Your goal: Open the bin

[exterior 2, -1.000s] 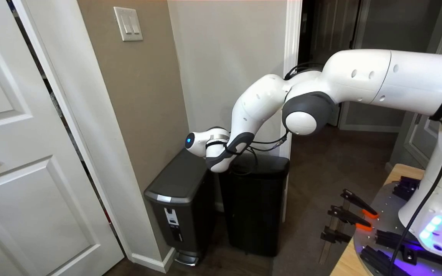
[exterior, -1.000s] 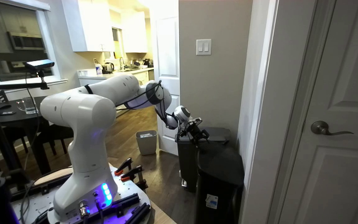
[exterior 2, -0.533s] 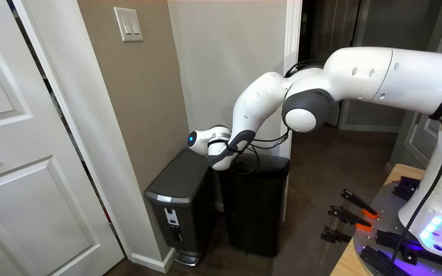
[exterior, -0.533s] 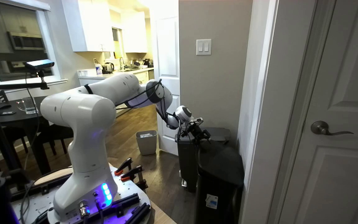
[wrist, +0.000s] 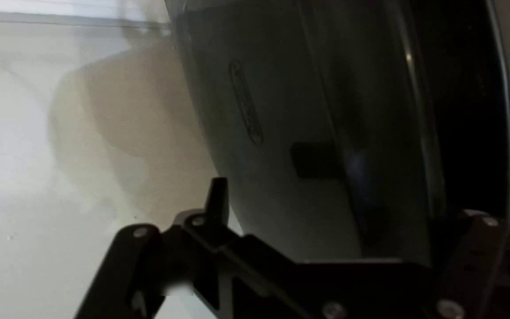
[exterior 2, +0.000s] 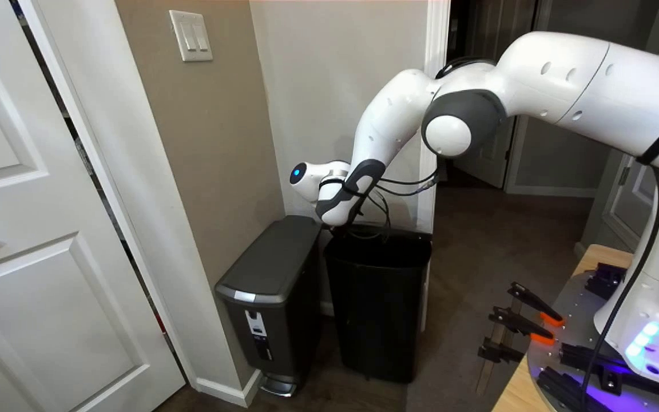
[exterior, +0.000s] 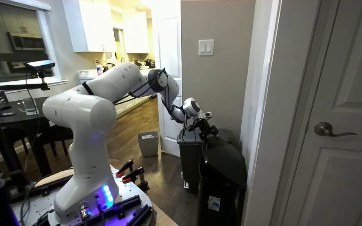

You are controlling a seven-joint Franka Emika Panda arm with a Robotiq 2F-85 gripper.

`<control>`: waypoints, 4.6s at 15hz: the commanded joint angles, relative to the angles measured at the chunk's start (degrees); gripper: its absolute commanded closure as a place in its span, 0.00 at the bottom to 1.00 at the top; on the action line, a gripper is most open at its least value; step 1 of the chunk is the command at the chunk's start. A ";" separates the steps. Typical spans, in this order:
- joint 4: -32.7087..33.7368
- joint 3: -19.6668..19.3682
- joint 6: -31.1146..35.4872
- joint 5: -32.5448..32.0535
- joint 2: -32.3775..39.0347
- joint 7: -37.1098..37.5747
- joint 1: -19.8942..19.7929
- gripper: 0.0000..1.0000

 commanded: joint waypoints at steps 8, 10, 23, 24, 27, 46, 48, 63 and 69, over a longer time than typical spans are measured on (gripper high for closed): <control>-22.60 -0.05 9.38 0.62 -18.75 0.89 -4.24 0.00; -25.29 -0.04 10.65 0.65 -20.80 0.89 -4.69 0.00; -25.49 -0.03 11.71 0.99 -20.49 -0.06 -5.87 0.00; -25.49 -0.03 11.71 0.99 -20.49 -0.06 -5.88 0.00; -25.48 -0.03 11.71 0.99 -20.49 -0.06 -5.89 0.00; -24.46 7.20 11.77 12.14 -27.28 -13.71 -16.56 0.00; -24.36 7.45 11.73 12.99 -27.19 -14.07 -17.49 0.00; -20.15 10.41 11.07 25.95 -27.57 -19.65 -27.18 0.00; -19.04 9.94 10.86 27.84 -27.16 -19.21 -28.55 0.00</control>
